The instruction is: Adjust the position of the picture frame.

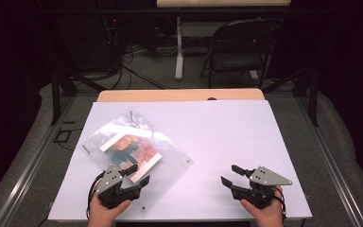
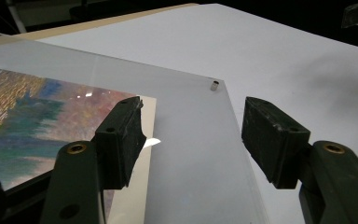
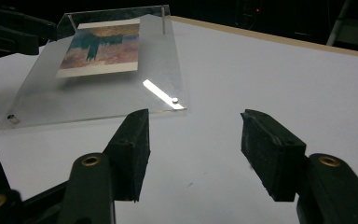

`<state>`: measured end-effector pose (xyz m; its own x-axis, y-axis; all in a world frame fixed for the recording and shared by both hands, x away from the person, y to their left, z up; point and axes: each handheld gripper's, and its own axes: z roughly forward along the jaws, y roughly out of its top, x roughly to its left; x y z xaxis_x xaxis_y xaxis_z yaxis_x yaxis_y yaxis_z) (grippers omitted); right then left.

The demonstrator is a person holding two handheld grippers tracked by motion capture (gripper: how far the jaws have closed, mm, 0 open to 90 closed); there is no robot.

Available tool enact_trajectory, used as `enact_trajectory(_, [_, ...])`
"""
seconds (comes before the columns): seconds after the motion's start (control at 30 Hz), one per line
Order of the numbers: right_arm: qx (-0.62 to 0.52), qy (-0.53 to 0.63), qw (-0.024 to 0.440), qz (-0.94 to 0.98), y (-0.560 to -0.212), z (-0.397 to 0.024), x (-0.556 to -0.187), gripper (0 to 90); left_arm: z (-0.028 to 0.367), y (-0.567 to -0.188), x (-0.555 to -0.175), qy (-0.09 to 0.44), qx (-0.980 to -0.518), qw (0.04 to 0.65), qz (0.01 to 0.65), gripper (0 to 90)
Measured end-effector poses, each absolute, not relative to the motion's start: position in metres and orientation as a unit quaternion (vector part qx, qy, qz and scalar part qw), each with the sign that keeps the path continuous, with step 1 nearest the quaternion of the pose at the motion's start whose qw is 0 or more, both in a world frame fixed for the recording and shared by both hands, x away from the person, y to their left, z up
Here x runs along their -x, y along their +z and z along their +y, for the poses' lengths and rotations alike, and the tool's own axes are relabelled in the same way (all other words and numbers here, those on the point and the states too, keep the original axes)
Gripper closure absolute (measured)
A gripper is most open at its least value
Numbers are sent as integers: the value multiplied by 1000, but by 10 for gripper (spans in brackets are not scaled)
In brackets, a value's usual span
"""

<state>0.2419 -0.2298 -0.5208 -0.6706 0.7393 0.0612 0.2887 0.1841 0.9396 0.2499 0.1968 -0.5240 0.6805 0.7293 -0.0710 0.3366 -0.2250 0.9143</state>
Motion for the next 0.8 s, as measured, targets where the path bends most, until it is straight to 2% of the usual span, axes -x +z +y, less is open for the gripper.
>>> enact_trajectory(0.53, [-353,534,212,739,-521,-230,-243,414,200,-519,-247,183,-754,515,364,394])
enact_trajectory(0.6, [-355,534,211,738,-521,-230,-243,413,200,-513,-245,200,-762,502,356,399])
enact_trajectory(0.8, [-360,537,207,734,-521,-231,-244,412,210,-500,-240,212,-761,497,359,485])
